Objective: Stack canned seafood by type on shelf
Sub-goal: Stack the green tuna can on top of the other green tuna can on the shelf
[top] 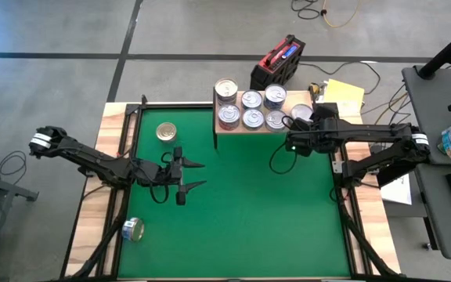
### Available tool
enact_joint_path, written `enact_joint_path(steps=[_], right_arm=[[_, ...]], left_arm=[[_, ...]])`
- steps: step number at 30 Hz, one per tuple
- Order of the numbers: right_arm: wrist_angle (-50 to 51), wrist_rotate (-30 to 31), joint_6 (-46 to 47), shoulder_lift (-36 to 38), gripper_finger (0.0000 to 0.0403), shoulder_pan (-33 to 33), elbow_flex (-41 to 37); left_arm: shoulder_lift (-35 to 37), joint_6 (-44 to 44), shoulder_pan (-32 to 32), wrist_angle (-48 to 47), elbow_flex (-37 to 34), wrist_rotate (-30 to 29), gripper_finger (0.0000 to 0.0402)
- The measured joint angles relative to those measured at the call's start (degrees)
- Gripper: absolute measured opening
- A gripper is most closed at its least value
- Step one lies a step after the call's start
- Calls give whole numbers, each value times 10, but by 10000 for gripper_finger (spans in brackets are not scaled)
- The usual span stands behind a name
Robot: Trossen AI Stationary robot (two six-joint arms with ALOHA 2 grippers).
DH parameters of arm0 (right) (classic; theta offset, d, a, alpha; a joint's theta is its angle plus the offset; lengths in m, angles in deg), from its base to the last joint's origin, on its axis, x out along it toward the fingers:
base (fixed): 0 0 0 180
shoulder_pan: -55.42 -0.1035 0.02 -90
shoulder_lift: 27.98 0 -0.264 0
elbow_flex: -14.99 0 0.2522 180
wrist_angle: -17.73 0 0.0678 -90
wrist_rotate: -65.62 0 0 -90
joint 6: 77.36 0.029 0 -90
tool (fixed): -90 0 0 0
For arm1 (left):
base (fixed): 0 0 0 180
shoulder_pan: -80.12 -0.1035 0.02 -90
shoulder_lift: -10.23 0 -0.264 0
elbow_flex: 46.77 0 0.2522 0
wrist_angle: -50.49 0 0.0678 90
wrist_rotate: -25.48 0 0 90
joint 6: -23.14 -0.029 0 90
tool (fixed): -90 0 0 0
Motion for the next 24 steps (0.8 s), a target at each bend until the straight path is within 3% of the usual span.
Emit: enact_joint_path(steps=[6, 14, 18, 24], right_arm=[[6, -3, 9, 0, 215, 0, 0], [17, -41, 121, 1, 194, 0, 54], [-2, -53, 169, 3, 141, 2, 95], [-48, -72, 170, 3, 22, 16, 142]], left_arm=[[0, 0, 0, 0, 0, 0, 231], [0, 0, 0, 0, 0, 0, 231], [0, 0, 0, 0, 0, 0, 231], [0, 0, 0, 0, 0, 0, 231]])
